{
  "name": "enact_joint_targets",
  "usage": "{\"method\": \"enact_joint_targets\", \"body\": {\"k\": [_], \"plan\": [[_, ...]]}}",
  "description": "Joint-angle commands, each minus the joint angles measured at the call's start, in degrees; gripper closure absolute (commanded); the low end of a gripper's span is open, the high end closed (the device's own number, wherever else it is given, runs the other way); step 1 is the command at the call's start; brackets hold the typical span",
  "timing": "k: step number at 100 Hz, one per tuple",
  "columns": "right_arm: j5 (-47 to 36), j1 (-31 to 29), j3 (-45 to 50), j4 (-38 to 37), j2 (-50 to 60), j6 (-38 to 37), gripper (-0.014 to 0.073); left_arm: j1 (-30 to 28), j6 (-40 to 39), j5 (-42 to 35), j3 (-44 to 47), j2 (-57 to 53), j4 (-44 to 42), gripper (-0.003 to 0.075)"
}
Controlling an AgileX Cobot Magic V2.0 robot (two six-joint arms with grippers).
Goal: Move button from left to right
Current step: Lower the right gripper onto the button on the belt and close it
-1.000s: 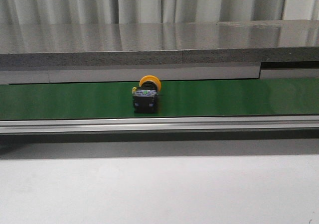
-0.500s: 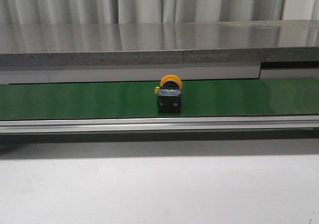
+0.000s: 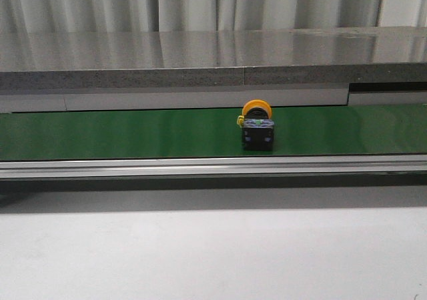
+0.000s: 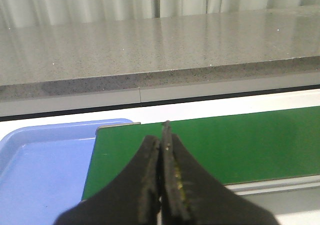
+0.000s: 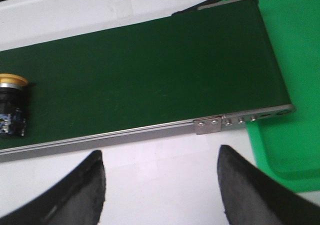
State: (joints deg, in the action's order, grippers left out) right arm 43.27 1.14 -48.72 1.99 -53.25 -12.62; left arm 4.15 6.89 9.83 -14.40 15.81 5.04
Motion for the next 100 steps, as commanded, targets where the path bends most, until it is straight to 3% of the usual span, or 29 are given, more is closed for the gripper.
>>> {"method": "enact_joint_targets", "body": {"k": [1, 24, 59, 100], "plan": [[-3.8, 0.1, -2.0, 2.8, -1.2, 1.5, 0.0104, 0.4, -0.1, -5.1, -1.5, 0.4, 0.5, 0.0741], [-6.4, 3.9, -2.1, 8.4, -9.0, 7.0, 0.0104, 0.4, -0.1, -5.1, -1.5, 0.4, 0.5, 0.0741], [-13.2, 12.5, -6.0, 8.2, -20.7, 9.6, 0.0104, 0.4, -0.1, -5.1, -1.5, 0.4, 0.5, 0.0741], [-14.2, 16.1, -12.8, 6.7, -32.0, 9.6, 0.0104, 0.4, -0.1, -5.1, -1.5, 0.4, 0.5, 0.0741]]}}
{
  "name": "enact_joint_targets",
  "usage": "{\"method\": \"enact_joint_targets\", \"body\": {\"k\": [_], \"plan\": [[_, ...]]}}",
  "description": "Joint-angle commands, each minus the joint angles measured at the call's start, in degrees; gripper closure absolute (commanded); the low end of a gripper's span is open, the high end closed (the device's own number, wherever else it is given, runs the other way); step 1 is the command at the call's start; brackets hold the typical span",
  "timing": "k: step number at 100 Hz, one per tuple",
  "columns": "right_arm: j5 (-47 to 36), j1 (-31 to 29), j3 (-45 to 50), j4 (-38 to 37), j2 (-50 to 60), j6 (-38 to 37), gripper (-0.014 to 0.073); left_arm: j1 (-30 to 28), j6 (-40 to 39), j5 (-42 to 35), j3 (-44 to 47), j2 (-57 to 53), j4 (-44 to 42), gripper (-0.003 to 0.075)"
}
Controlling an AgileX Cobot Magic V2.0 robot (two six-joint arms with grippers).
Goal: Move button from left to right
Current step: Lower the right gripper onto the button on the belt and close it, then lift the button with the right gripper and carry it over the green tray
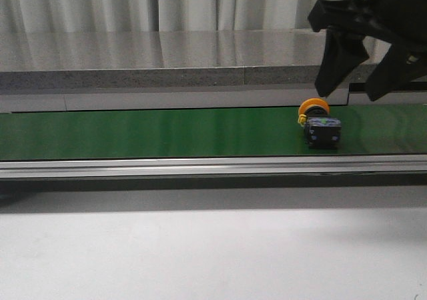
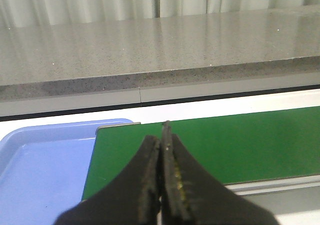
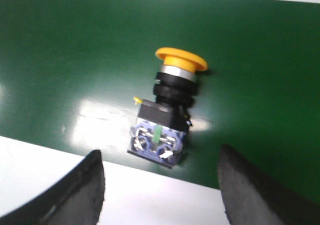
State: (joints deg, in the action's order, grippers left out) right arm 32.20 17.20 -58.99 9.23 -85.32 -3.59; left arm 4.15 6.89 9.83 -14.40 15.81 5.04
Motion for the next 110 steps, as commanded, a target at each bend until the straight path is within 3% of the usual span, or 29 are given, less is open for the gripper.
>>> {"method": "enact_joint_targets", "body": {"k": [1, 37, 62, 85, 110], "plan": [[-3.1, 0.1, -2.7, -0.7, -0.1, 0.6, 0.0104, 0.4, -0.1, -5.1, -1.5, 0.4, 0.5, 0.0741], [-3.2, -0.7, -3.4, -7.6, -7.3, 0.3, 0.0123, 0.4, -0.1, -5.1, -1.5, 0.4, 0.5, 0.0741], [-2.3, -0.7, -4.1, -7.6, -7.7, 0.3, 0.0412, 0.4, -0.1, -5.1, -1.5, 0.4, 0.5, 0.0741], [1.8, -1.0, -10.5, -9.2, -5.5, 0.3, 0.0414, 0.4, -0.1, -5.1, -1.5, 0.4, 0.5, 0.0741], [11.4, -7.0, -20.1, -19.8, -4.5, 0.4, 0.0414, 0.4, -0.1, -5.1, -1.5, 0.4, 0.5, 0.0741]]}}
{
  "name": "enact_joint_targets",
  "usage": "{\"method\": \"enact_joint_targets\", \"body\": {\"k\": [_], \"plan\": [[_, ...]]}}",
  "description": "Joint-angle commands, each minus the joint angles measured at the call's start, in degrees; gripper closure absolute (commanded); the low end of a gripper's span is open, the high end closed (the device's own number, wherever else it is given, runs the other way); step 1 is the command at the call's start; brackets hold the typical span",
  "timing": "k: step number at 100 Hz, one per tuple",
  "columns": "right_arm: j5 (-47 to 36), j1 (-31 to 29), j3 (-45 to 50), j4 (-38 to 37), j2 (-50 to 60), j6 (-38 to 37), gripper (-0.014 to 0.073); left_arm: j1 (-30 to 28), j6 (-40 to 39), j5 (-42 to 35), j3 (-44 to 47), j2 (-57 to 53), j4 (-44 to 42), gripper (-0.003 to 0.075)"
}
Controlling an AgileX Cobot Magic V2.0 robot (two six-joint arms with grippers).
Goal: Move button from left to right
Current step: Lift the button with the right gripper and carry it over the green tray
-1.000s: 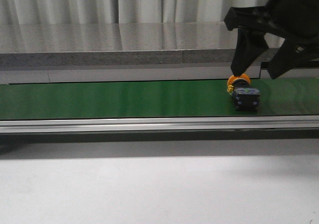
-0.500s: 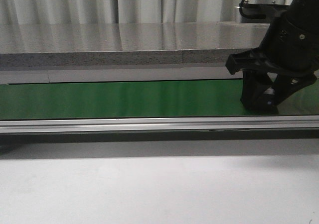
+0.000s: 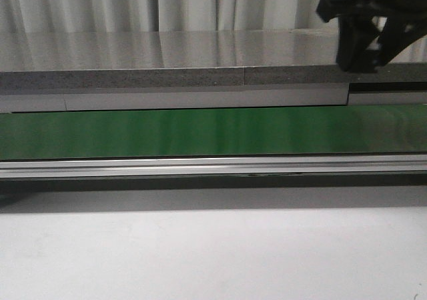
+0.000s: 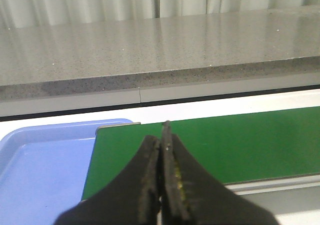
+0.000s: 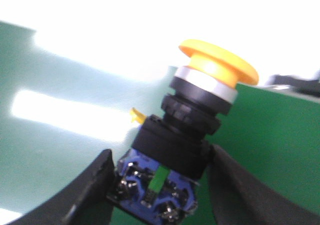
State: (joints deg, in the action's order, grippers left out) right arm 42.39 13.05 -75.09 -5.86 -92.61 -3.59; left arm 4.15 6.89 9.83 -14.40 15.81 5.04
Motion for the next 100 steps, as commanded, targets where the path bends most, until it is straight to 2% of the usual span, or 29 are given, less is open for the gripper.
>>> {"method": "enact_joint_targets", "body": {"k": [1, 17, 38, 49, 57, 73, 100], "plan": [[1.4, -3.5, -4.3, -5.3, 2.8, 0.4, 0.0412, 0.4, -0.1, -5.1, -1.5, 0.4, 0.5, 0.0741], [0.8, -12.7, -5.3, -7.4, 2.7, 1.5, 0.0405, 0.4, -0.1, -5.1, -1.5, 0.4, 0.5, 0.0741], [0.0, -24.8, -5.3, -7.3, 1.1, 7.6, 0.0405, 0.4, -0.1, -5.1, -1.5, 0.4, 0.5, 0.0741], [0.0, -29.4, -5.2, -5.6, -0.7, 9.6, 0.0405, 0.4, -0.1, -5.1, -1.5, 0.4, 0.5, 0.0741], [-0.1, -32.4, -5.2, -1.7, -3.0, 11.4, 0.0405, 0.4, -0.1, -5.1, -1.5, 0.4, 0.5, 0.0741], [0.7, -34.8, -5.2, 3.9, -7.3, 15.3, 0.0405, 0.4, -0.1, -5.1, -1.5, 0.4, 0.5, 0.0741], [0.9, -35.2, -5.2, 4.2, -12.2, 15.8, 0.0405, 0.4, -0.1, -5.1, -1.5, 0.4, 0.5, 0.0741]]}}
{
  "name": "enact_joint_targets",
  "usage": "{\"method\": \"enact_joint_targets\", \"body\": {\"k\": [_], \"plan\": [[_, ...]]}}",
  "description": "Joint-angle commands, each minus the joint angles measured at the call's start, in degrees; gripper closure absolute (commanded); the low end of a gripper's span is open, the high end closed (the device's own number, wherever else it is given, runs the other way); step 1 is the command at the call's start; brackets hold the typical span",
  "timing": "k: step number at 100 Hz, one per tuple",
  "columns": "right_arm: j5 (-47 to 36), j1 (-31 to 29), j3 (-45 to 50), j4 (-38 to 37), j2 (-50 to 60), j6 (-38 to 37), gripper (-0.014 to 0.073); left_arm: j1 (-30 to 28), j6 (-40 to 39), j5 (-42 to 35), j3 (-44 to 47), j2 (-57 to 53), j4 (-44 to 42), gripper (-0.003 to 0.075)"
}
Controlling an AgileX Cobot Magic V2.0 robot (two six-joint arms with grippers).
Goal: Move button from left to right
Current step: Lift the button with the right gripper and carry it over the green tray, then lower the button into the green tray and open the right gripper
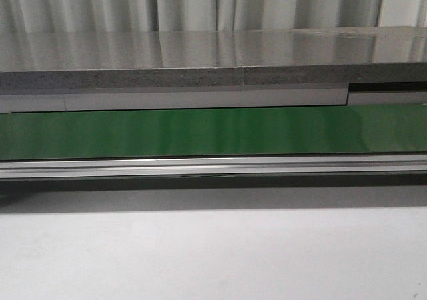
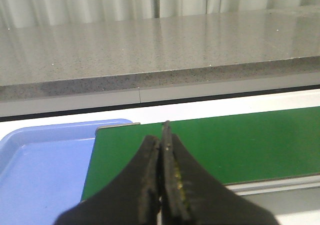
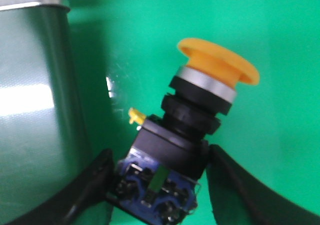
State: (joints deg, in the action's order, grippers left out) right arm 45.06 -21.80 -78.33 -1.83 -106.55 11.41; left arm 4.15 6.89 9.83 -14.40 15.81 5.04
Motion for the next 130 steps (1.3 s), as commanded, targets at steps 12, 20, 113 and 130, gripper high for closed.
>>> {"method": "enact_joint_targets", "body": {"k": [12, 20, 113, 130], "plan": [[-1.4, -0.4, -1.9, 0.1, 0.5, 0.8, 0.0405, 0.4, -0.1, -5.1, -1.5, 0.4, 0.5, 0.0741], [-1.1, -0.4, -1.9, 0.1, 0.0, 0.8, 0.0405, 0.4, -0.1, -5.1, -1.5, 0.4, 0.5, 0.0741], [-0.3, -0.4, -2.0, 0.0, -0.3, -0.7, 0.0073, 0.4, -0.1, -5.1, -1.5, 0.4, 0.5, 0.0741], [-4.0, -0.1, -2.0, 1.8, 4.5, -1.2, 0.0073, 0.4, -0.1, -5.1, -1.5, 0.4, 0.5, 0.0741]]}}
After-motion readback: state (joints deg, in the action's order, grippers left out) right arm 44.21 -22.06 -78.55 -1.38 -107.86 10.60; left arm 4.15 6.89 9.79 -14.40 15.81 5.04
